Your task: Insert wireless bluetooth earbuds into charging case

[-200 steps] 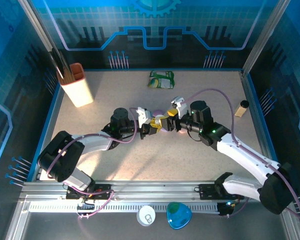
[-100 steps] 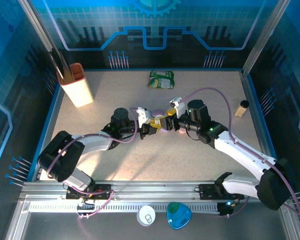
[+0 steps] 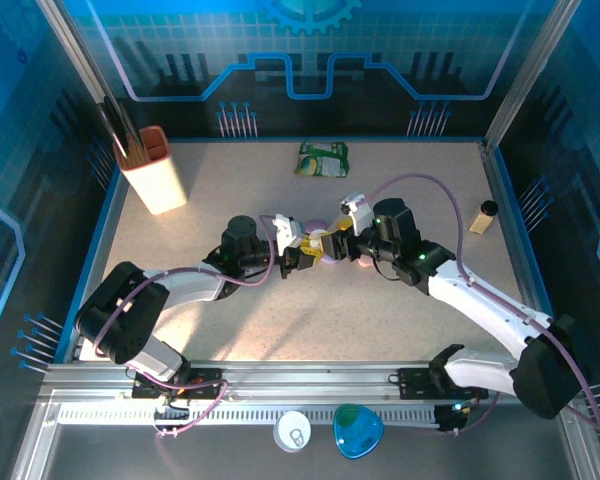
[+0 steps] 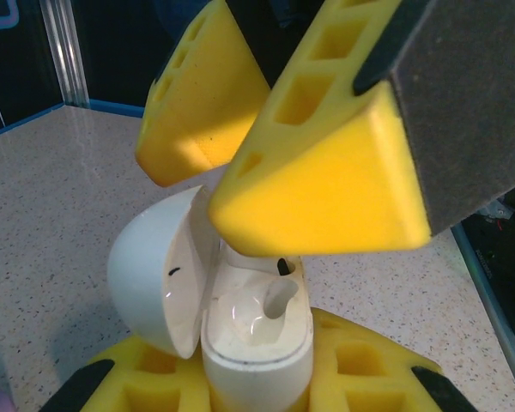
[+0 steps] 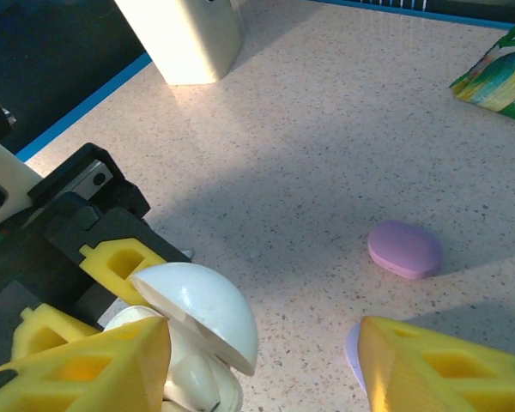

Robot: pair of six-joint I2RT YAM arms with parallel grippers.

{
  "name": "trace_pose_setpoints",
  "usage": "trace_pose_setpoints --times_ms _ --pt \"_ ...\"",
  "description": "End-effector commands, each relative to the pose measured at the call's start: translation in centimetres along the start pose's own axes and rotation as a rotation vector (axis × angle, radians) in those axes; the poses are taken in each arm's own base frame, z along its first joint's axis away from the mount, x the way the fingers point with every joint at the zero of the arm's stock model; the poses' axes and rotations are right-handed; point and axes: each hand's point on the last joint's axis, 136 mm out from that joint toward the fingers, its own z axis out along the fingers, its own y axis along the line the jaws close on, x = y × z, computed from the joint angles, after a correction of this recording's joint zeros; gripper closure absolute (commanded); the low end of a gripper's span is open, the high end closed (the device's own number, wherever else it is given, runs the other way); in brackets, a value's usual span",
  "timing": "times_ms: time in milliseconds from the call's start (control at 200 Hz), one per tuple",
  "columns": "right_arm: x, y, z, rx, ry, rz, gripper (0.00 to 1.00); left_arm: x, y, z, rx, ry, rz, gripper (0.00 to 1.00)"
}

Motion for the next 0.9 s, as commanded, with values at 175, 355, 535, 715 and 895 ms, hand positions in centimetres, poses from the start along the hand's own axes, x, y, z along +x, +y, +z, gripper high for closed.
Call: trace_pose_setpoints --times_ms 175,355,535,715,895 --pt "-3.3 2.3 -2.6 -0.175 -0.168 0.072 0.36 -1.0 1.7 -1.3 -0.068 -0.077 0.015 0.96" --pt "-1.9 -2.1 -1.8 -0.046 -0.178 0.270 0.38 -2.3 5.1 -4.5 -0.242 -0.135 0.001 0.96" --pt "1.0 -2.7 2.0 -0.033 -0.024 0.334 0.40 -4.8 6.7 -7.6 -0.373 -0.191 0.029 0.98" --pt "3.3 -1.2 7.7 -0.074 0.174 0.370 0.41 -8.7 5.6 -9.6 -0.421 -0.271 0.066 0.98" --pt "5.4 2.3 13.7 -0.171 0.330 0.323 0.42 -11.3 4.5 -11.2 -0.449 -0.328 0.083 0.97"
